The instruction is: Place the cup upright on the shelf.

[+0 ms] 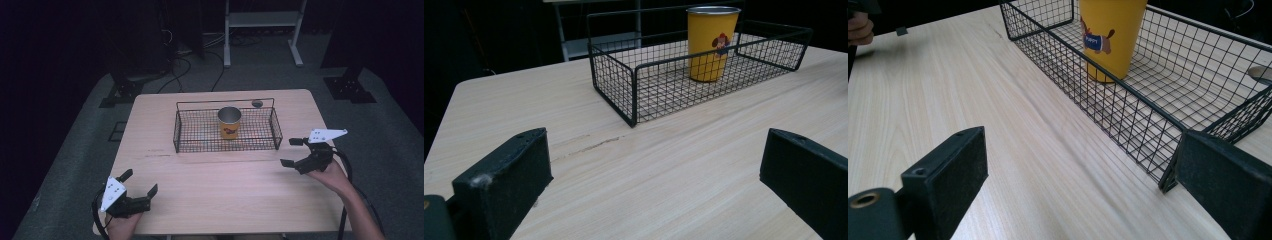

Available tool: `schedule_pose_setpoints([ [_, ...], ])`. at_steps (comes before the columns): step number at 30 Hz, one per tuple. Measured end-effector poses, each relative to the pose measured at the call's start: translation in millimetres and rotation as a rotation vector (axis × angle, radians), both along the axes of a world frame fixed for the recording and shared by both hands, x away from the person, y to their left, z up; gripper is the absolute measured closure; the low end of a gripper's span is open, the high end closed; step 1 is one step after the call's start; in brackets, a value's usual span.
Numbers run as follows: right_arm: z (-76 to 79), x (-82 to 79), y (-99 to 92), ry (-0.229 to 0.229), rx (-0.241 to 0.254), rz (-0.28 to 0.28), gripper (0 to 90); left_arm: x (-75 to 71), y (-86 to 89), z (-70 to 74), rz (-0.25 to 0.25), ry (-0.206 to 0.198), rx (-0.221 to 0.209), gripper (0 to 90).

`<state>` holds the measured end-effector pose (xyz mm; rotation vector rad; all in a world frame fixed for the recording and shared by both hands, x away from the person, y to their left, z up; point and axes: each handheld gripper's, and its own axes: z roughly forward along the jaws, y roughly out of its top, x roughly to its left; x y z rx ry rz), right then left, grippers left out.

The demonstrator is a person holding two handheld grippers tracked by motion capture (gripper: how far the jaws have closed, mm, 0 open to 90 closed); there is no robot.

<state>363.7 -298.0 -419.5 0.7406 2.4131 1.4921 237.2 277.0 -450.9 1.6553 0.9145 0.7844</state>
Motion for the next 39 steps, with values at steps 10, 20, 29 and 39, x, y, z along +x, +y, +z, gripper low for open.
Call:
schedule_pose_setpoints([
  [10,-7.7,-11.8,-6.0,-0.005,0.014,-0.008,5.7,-0.5,0.3,0.1,0.003,0.001,0.003,0.0],
  [20,-16.3,-21.8,-12.1,0.003,0.034,-0.021,5.9,-0.7,-0.3,0.1,0.002,0.000,0.003,0.0],
  [29,-23.1,-29.6,-15.5,0.007,0.044,-0.028,6.0,-0.4,-0.7,-0.1,0.002,0.001,0.002,0.0],
  [39,-27.1,-38.9,-21.5,-0.005,0.070,-0.045,6.0,0.4,-0.2,-0.2,0.000,0.002,0.002,0.0],
])
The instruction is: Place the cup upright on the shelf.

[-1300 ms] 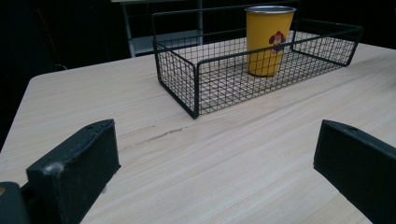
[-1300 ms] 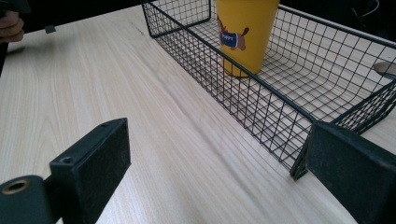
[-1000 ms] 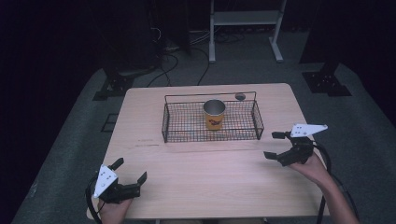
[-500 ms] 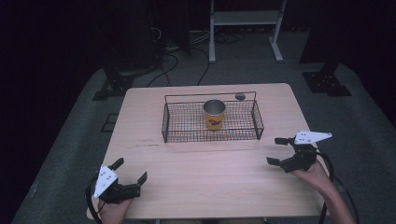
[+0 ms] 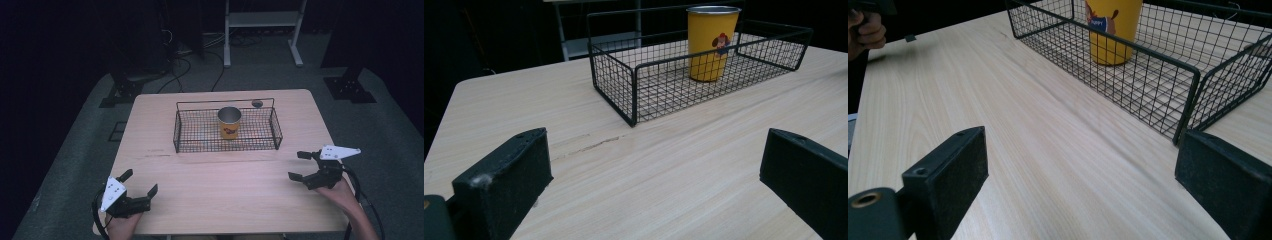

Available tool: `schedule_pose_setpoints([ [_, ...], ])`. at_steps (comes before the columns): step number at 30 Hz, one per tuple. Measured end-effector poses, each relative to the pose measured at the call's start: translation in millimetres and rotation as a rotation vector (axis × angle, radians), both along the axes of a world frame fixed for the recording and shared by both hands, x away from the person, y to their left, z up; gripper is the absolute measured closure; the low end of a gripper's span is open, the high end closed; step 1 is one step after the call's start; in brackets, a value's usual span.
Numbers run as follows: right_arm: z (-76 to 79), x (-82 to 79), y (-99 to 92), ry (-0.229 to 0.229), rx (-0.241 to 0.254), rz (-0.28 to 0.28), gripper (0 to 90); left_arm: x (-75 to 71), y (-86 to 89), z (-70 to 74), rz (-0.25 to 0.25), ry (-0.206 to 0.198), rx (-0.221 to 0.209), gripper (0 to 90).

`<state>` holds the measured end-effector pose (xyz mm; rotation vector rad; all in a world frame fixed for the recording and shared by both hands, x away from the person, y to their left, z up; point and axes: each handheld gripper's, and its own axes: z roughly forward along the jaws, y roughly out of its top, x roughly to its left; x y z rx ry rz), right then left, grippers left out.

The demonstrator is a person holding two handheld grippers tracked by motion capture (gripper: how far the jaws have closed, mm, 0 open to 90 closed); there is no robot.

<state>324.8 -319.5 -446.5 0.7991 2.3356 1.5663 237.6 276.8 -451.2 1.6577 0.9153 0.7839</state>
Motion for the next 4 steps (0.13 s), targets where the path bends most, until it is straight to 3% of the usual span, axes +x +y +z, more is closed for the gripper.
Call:
schedule_pose_setpoints([
  [4,-4.7,-4.5,-1.1,0.000,0.011,-0.010,6.1,0.7,-0.4,0.0,0.002,0.001,-0.002,0.0],
])
